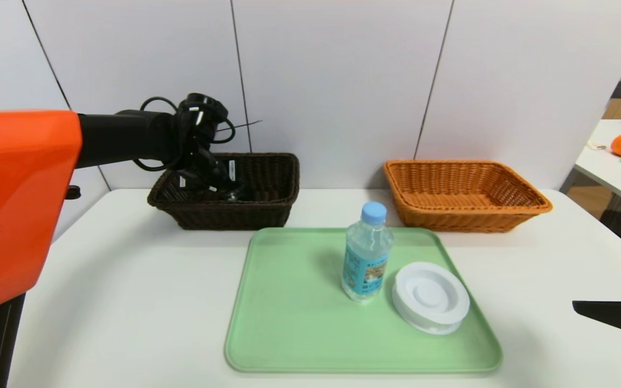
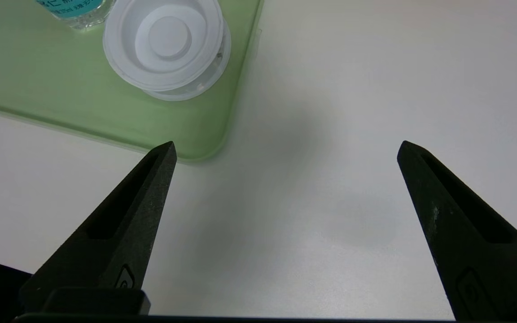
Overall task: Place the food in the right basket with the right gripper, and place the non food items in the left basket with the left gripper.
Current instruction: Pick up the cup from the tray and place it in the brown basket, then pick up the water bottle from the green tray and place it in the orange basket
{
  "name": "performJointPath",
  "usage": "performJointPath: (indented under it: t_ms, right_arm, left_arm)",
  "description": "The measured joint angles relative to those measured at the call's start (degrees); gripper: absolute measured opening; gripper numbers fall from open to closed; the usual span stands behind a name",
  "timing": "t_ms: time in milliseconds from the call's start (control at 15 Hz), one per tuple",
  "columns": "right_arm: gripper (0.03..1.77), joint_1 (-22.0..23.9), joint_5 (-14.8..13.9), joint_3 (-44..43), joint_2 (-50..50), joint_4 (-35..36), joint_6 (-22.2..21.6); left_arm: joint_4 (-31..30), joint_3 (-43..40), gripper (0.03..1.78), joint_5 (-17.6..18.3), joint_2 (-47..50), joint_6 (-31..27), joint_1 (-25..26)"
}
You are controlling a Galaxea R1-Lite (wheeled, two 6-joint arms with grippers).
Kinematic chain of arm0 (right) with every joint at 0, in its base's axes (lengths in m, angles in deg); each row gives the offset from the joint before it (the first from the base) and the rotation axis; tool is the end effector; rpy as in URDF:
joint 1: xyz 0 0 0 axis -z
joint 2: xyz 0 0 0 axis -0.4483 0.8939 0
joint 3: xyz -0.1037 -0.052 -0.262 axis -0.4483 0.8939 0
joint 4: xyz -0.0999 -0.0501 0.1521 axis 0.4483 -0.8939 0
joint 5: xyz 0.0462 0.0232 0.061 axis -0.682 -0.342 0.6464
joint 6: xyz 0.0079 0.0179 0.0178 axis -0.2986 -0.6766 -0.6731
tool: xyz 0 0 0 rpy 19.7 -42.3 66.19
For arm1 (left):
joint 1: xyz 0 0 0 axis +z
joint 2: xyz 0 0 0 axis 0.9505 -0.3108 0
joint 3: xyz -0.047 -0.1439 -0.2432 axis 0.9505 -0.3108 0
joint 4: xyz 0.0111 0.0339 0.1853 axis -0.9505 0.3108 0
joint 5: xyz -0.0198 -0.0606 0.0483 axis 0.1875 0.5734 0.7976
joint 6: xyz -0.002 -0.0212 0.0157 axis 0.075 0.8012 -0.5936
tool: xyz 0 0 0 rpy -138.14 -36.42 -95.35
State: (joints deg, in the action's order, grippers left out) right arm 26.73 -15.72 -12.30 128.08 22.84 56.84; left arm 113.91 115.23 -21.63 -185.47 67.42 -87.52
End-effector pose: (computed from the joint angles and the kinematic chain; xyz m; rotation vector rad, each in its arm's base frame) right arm 0.1280 0.0055 0.2149 -0.0516 0.7348 0.2563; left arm 0.4250 -0.1135 0.1869 -0.1313 0.7024 0.0391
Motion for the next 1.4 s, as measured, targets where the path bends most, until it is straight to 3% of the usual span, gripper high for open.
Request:
performJointPath:
  t_ms: [267, 533, 800, 933, 1133, 1400]
  right_arm:
    - [1.7, 0.0, -0.06, 0.05, -0.12, 0.11, -1.16]
    - [1.7, 0.0, -0.02, -0.11, -0.09, 0.73, -1.4]
    - [1.7, 0.0, 0.07, 0.57, 0.11, 3.46, -1.1]
    - [1.7, -0.1, 0.46, 1.99, -0.33, 6.41, -0.77]
    - [1.7, -1.44, 1.35, 4.5, -1.39, 10.89, -0.46]
    - [1.7, -3.95, 7.14, 8.83, -2.65, 19.74, -0.35]
  left_arm:
    - [-0.02, 0.11, 1.13, -0.01, 0.41, 0.09, -0.02]
    - [1.73, 0.2, 1.37, -0.01, 6.12, -0.3, -0.33]
    - [13.07, -2.29, 1.5, 0.84, 16.84, -0.39, -4.43]
    - [17.55, -8.46, 1.55, 2.26, 23.24, -0.49, -8.33]
    - [18.38, -21.03, 1.6, 3.16, 32.68, -0.79, -16.66]
    - [13.37, -37.02, 1.64, 4.46, 43.14, -2.58, -25.0]
